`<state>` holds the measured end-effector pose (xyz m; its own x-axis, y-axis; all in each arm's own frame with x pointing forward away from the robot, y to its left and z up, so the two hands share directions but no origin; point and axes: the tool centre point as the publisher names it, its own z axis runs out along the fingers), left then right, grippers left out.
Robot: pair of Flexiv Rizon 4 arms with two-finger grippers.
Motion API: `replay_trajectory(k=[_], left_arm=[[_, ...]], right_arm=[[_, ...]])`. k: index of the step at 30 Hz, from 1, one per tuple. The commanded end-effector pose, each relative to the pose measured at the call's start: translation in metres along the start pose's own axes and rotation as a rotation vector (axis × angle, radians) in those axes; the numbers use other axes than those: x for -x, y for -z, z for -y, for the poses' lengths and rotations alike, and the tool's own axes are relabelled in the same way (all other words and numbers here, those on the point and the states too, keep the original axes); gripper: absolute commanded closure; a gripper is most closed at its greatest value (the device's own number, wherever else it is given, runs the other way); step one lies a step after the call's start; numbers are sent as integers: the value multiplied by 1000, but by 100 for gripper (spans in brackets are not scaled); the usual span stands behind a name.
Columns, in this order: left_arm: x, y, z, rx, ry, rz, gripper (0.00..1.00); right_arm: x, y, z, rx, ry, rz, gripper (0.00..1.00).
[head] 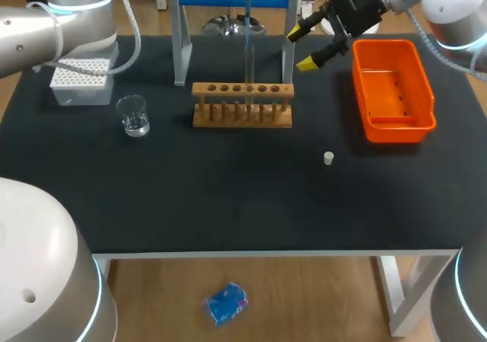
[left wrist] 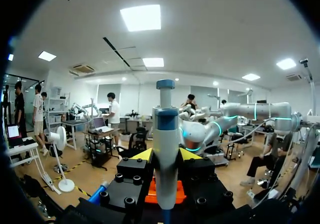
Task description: Invert the test tube, pick up the pipette, mount the tip to pipette, aspirate from beaker and dispense into the tube, eject the tip, return the pipette, and cap with the stopper.
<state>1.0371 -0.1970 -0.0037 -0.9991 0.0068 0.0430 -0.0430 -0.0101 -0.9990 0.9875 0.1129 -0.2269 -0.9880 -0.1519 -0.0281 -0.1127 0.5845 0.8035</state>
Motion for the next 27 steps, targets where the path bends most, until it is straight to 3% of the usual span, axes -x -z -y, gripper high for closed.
replay_trajectory(k=[1,13,21,27], left_arm=[[1,-1,10,15,1,-11,100],[-7,-4,29,31,-22,-14,100],[-45,-13,50,36,-29,-6,100],[-76,-22,55,40,-42,-6,100]], right_arm=[[0,0,0,-1,1,1,0],[0,0,0,-1,1,1,0],[0,0,0,-1,1,1,0],[0,0,0,-1,1,1,0]])
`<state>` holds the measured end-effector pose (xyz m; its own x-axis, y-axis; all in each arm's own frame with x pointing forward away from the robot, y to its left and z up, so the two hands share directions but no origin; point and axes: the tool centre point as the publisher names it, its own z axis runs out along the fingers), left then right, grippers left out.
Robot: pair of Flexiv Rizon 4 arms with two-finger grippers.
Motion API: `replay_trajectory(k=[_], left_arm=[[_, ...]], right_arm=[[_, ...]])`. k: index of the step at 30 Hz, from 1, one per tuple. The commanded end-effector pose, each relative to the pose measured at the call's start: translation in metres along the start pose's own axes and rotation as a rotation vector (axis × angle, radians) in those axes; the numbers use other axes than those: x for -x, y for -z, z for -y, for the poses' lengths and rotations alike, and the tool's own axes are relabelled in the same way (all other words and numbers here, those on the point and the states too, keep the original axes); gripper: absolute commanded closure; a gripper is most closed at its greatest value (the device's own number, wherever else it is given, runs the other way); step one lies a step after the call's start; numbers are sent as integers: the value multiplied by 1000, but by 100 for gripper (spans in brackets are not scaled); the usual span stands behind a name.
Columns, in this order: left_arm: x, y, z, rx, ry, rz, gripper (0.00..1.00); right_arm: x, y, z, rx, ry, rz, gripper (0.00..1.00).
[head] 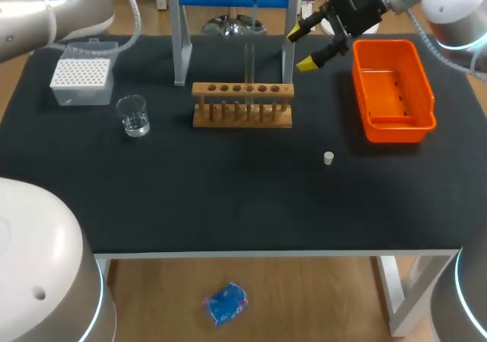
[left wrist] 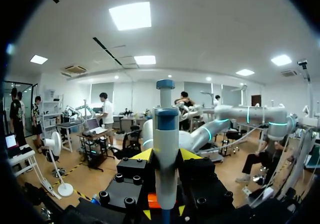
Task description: Invert the test tube, pick up the pipette, mount the tip to pipette, aspirate from beaker and dispense into the tube, eject the tip, return the pipette, and cap with the stopper.
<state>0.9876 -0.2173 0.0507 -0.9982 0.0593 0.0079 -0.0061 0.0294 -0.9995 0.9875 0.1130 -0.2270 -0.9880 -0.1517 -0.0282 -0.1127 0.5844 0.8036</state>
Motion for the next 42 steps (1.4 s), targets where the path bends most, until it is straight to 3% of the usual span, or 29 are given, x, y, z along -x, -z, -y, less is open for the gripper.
replay_trajectory(k=[1,11,16,24,32,37,39,42], left_arm=[[-29,-3,4,-3,-10,44,100],[-69,-15,-3,-10,-24,48,100],[-86,-21,-9,-11,-22,51,100],[-110,-27,-23,-18,-30,40,100],[-132,-31,-44,-21,-24,24,100],[-141,-32,-61,-6,-27,20,100],[-146,-31,-70,4,-27,25,100],[-150,-29,-80,6,-13,25,100]], right_arm=[[0,0,0,-1,1,0,0],[0,0,0,-1,1,0,0],[-17,14,-11,31,41,30,0],[-62,31,-27,120,92,81,0],[-121,36,-38,233,98,119,0],[-151,34,-42,285,88,103,0],[-164,33,-42,343,64,91,0],[-172,32,-41,373,80,59,0]])
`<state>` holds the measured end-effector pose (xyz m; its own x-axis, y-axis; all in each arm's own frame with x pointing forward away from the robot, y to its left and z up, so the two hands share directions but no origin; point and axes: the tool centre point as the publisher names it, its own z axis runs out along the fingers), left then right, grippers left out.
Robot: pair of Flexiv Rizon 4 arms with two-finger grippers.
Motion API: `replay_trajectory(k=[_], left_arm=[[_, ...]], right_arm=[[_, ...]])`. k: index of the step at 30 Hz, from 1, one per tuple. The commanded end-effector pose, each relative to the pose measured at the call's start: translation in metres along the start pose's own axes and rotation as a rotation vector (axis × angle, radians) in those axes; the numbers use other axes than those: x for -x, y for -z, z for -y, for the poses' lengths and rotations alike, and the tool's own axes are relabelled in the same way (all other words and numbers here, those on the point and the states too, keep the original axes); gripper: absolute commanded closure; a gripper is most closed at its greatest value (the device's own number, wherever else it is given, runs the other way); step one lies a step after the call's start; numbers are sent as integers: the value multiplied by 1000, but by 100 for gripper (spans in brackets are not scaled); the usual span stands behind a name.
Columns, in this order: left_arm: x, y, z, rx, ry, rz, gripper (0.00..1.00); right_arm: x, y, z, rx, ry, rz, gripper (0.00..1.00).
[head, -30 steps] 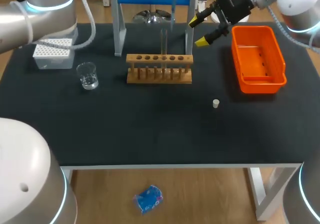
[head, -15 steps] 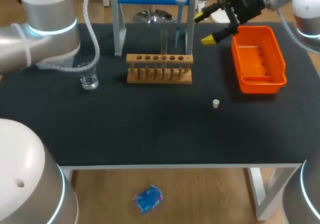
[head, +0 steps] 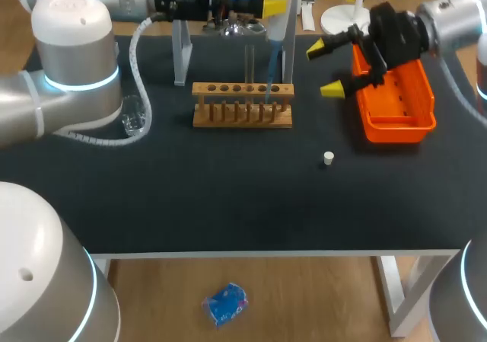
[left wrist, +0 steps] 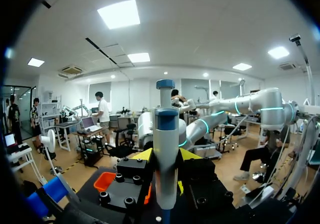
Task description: Invert the test tube, pick up the pipette, mount the tip to pipette, aspirate from beaker and dispense into the tube, eject the tip, return the pipette, and cap with the stopper.
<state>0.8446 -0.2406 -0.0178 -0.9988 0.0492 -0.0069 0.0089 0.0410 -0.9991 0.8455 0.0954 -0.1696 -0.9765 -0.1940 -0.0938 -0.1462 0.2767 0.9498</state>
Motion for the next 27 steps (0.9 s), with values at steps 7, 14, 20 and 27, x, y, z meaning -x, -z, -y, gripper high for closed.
replay_trajectory(k=[7,14,20,27], left_arm=[[-9,7,-13,-8,9,28,100],[-9,7,-13,-8,9,28,100],[-9,7,-13,-8,9,28,100],[1,4,-46,-16,67,6,100]], right_arm=[[-32,2,8,35,13,68,0],[-32,2,8,35,13,68,0],[-32,2,8,35,13,68,0],[-32,1,18,112,-34,63,0]])
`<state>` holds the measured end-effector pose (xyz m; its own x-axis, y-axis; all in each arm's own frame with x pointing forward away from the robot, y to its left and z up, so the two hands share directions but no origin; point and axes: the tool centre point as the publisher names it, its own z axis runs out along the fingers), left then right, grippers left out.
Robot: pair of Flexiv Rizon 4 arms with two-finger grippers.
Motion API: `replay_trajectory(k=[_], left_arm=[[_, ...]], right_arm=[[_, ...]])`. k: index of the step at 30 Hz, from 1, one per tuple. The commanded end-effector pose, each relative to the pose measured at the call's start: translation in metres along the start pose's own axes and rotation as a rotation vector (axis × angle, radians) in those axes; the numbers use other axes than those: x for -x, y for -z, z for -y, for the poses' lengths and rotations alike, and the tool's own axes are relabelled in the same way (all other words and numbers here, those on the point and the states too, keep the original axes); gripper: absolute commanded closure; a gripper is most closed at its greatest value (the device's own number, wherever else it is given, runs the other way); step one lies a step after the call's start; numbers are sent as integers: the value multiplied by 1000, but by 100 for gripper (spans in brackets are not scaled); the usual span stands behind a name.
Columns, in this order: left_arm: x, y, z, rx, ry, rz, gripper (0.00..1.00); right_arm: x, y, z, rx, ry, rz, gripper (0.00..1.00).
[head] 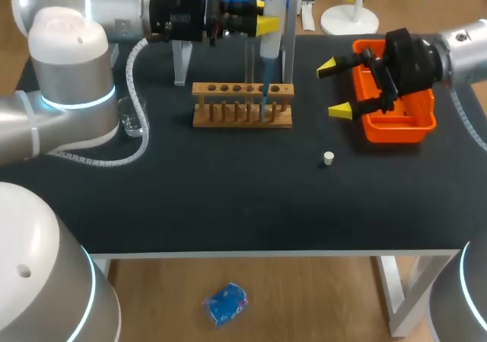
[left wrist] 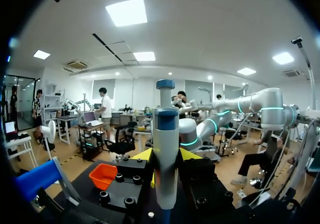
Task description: Invert the test tube, pick up the pipette, mount the tip to pipette, aspirate from beaker and dispense into the tube, eject the tip, return the pipette, and cap with the stopper.
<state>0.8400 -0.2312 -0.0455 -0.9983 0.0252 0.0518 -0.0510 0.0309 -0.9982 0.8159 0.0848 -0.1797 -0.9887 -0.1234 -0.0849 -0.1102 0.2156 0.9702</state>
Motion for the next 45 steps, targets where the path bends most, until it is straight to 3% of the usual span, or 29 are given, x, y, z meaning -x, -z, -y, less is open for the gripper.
replay_trajectory(k=[1,12,14,28,45], left_arm=[[6,-4,-21,-7,9,-21,100],[3,-7,-52,-49,-3,-37,100],[2,-8,-56,-24,-25,-23,100],[3,-11,-71,-28,-60,-4,100],[9,-9,-78,-36,-64,15,100]], right_arm=[[-1,-1,11,53,-14,-6,0],[1,-9,14,134,-56,15,0],[6,-11,11,140,-57,19,0],[37,-29,-17,179,-88,31,0],[41,-69,-19,209,-95,-19,0]])
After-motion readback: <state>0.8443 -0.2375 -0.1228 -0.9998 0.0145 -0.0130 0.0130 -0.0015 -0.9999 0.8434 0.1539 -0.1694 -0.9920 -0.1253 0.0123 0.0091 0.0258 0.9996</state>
